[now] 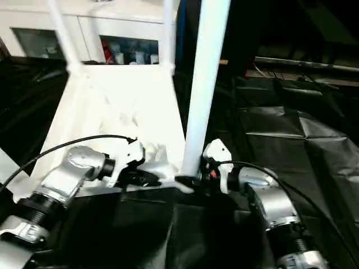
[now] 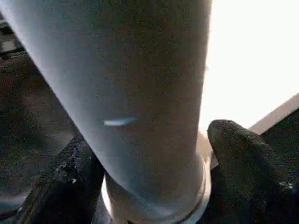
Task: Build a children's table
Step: Rotate leg to tighten
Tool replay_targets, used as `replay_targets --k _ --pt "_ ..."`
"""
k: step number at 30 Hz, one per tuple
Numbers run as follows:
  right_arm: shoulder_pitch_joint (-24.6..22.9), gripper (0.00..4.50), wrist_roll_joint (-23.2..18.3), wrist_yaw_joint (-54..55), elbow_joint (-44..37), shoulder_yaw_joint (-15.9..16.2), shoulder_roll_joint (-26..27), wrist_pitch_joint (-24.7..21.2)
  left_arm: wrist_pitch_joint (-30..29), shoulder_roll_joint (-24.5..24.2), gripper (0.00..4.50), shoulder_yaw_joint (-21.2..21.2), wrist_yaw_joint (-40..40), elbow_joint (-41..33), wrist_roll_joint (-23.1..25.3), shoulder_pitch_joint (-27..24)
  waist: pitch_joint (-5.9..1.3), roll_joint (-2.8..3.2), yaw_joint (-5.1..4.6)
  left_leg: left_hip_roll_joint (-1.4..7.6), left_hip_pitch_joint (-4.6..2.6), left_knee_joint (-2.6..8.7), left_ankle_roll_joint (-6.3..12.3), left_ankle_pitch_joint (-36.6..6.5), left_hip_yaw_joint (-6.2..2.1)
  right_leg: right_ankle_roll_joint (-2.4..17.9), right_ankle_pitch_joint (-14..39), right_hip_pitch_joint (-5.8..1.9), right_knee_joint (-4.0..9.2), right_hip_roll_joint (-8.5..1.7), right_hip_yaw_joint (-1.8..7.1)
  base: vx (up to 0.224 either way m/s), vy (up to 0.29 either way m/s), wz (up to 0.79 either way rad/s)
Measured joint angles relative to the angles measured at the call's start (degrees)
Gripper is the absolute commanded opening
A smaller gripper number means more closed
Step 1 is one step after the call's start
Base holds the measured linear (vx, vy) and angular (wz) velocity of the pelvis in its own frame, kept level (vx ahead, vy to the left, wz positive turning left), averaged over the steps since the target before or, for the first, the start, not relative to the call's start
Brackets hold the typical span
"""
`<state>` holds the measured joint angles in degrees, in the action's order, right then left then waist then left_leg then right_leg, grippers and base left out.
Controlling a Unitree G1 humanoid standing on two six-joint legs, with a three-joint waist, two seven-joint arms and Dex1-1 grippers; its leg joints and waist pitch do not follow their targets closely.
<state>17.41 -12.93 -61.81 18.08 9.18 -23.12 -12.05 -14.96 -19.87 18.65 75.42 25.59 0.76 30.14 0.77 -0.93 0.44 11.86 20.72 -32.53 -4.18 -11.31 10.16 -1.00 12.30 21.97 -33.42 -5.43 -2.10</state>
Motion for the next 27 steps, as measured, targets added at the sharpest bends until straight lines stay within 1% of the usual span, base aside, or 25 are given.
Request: replay_targets --k 3,6,8,9,10,11,15,17,20,22,25,27 --pt "0.1 3.52 -0.5 -1.8 0.0 0.2 -0.2 -0.4 -0.1 -0.2 0.00 0.1 0.6 0.2 -0.4 0.0 0.03 -0.05 0.01 0.05 -0.07 -0.02 -0.01 0.0 0.02 0.0 0.0 0.00 -0.14 0.02 -0.01 0.000 0.000 0.00" --pt "0.1 3.17 -0.9 -3.1 0.0 0.4 -0.2 -1.3 -0.4 -0.2 0.00 0.2 0.8 0.2 -0.6 0.0 0.04 -0.06 0.01 0.07 -0.13 -0.02 -0.01 0.0 0.02 0.0 0.0 0.00 -0.24 0.04 -0.01 0.000 0.000 0.00" --pt "0.1 3.10 -1.0 -3.2 0.0 0.4 -0.2 -1.5 -0.5 -0.2 0.00 0.2 1.2 0.2 -0.7 0.0 0.06 -0.10 0.01 0.06 -0.16 -0.05 -0.01 0.0 0.03 0.1 0.1 0.00 -0.36 0.04 0.00 0.000 0.000 0.00" --pt "0.1 2.91 -1.0 -3.3 0.0 0.4 -0.2 -1.6 -0.5 -0.3 0.00 0.2 1.4 0.2 -0.7 0.0 0.09 -0.15 0.05 0.06 -0.19 -0.07 -0.01 0.0 0.03 0.2 0.1 0.00 -0.48 0.04 0.00 0.000 0.000 0.00" --pt "0.0 2.91 -1.0 -3.3 0.0 0.4 -0.2 -1.6 -0.5 -0.3 0.00 0.2 1.4 0.2 -0.7 0.0 0.10 -0.16 0.11 0.06 -0.20 -0.09 -0.01 0.0 0.03 0.3 0.2 0.00 -0.53 0.04 0.00 0.000 0.000 0.00" --pt "0.0 2.73 -1.1 -3.3 0.0 0.4 -0.2 -1.6 -0.5 -0.3 0.00 0.2 1.4 0.2 -0.7 0.0 0.10 -0.17 0.15 0.07 -0.21 -0.10 -0.01 0.0 0.03 0.3 0.2 0.00 -0.56 0.04 -0.01 0.000 0.000 0.00" --pt "-0.7 2.59 -0.9 -2.0 -0.6 0.1 0.0 -1.4 0.4 0.0 0.00 0.2 0.6 0.8 -0.5 0.1 0.10 -0.18 0.25 0.07 -0.26 -0.14 -0.02 0.0 0.02 0.3 0.2 -0.03 -0.63 0.04 0.01 0.000 0.000 0.00" --pt "-1.1 2.53 -0.4 1.8 -0.4 -1.4 1.6 -1.1 1.6 1.6 0.00 -0.1 -2.6 2.4 0.3 0.9 0.08 -0.16 0.38 0.05 -0.50 -0.17 -0.04 0.0 0.04 0.3 0.2 -0.22 -0.68 0.02 0.08 0.000 0.000 0.00" --pt "-1.1 2.42 0.8 12.0 1.9 -4.8 6.0 -0.9 2.3 5.1 0.00 -0.5 -10.1 5.2 2.2 2.1 0.04 -0.12 0.06 0.05 -0.69 -0.20 -0.46 -0.1 0.04 0.3 0.1 -0.36 -0.73 0.02 0.19 0.000 0.000 0.00" --pt "-1.2 2.39 1.5 18.0 2.6 -6.2 8.8 -0.9 2.1 6.9 0.00 -0.9 -14.0 6.4 3.2 2.3 0.00 -0.08 -0.22 0.04 -0.74 -0.14 -0.52 -0.1 -0.03 0.2 0.1 -0.53 -0.71 0.03 0.26 -0.027 -0.002 -0.01" --pt "-1.2 2.38 2.3 25.2 2.8 -7.3 11.5 -1.0 1.3 9.0 0.00 -0.9 -18.3 7.0 4.2 2.6 -0.13 0.07 -0.28 0.02 -0.77 -0.12 -0.53 -0.1 -0.09 0.0 0.3 -0.57 -0.65 0.04 0.29 0.000 0.000 0.00" --pt "-0.8 2.38 3.6 33.8 3.7 -9.4 15.9 -0.9 0.2 11.7 0.00 -1.2 -22.7 8.0 5.6 3.1 -0.32 0.09 -0.46 -0.01 -0.80 -0.11 -0.58 0.0 -0.10 0.0 0.3 -0.58 -0.62 0.05 0.34 0.000 0.000 0.00"
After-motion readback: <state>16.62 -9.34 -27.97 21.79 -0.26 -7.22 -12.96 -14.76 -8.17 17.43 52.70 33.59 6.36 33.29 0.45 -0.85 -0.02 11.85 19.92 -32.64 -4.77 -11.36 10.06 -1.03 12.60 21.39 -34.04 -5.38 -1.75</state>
